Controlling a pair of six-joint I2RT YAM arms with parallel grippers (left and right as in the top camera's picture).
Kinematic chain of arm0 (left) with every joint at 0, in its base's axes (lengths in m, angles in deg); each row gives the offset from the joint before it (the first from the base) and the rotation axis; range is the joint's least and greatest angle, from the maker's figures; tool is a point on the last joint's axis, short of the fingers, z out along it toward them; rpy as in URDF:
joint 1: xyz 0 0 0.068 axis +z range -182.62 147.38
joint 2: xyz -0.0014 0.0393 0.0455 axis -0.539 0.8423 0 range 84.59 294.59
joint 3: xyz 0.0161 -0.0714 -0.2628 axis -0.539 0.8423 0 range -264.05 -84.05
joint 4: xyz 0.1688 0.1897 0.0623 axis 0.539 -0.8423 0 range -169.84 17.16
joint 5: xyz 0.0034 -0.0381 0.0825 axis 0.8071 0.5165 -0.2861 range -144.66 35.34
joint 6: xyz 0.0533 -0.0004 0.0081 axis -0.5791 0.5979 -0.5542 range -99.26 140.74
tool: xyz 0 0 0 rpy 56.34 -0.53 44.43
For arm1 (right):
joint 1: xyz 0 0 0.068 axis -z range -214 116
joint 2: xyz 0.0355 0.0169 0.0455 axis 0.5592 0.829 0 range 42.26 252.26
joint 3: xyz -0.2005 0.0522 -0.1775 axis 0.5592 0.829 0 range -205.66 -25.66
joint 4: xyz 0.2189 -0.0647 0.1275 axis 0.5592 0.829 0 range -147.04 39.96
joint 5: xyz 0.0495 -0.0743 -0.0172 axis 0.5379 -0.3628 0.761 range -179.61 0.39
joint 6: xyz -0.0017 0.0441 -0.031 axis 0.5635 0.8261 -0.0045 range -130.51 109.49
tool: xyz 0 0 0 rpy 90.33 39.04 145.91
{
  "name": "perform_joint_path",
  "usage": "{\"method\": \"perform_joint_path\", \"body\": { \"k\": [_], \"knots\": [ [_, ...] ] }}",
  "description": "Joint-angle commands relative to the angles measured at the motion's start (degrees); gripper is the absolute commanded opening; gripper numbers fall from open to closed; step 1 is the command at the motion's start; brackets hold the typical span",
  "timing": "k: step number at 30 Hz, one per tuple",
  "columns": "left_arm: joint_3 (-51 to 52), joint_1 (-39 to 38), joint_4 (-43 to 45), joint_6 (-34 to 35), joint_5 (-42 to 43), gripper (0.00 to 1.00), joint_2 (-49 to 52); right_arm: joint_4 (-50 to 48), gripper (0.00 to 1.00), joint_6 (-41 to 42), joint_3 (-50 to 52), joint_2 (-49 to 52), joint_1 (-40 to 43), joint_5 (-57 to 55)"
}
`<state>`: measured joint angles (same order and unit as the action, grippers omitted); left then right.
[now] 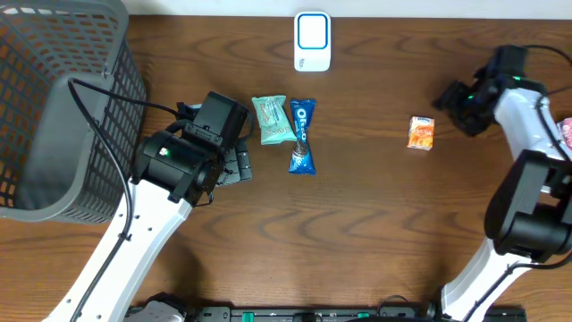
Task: Scan the item barcode
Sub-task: 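Release the purple pack at the far right edge of the table, then reach the right gripper to the orange Kleenex pack and grasp it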
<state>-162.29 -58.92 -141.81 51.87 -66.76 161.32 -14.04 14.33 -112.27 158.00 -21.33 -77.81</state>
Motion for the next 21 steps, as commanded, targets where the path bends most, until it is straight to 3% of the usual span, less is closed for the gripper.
{"method": "perform_joint_path", "body": {
  "k": [1,5,11,21],
  "knots": [
    [0.09,0.20,-0.17,0.24,-0.11,0.98,0.44,3.69,0.76,-1.36,0.07,-1.75,-1.03,-5.57],
    [0.09,0.20,-0.20,0.24,-0.11,0.98,0.44,8.26,0.75,-3.30,0.09,-1.75,-1.73,-3.54],
    [0.09,0.20,-0.17,0.24,-0.11,0.98,0.44,8.39,0.61,-9.09,0.79,-1.75,-2.93,-0.74],
    [0.09,0.20,-0.17,0.24,-0.11,0.98,0.44,-1.09,0.55,-11.21,11.13,-1.73,-6.71,3.85]
  ]
}}
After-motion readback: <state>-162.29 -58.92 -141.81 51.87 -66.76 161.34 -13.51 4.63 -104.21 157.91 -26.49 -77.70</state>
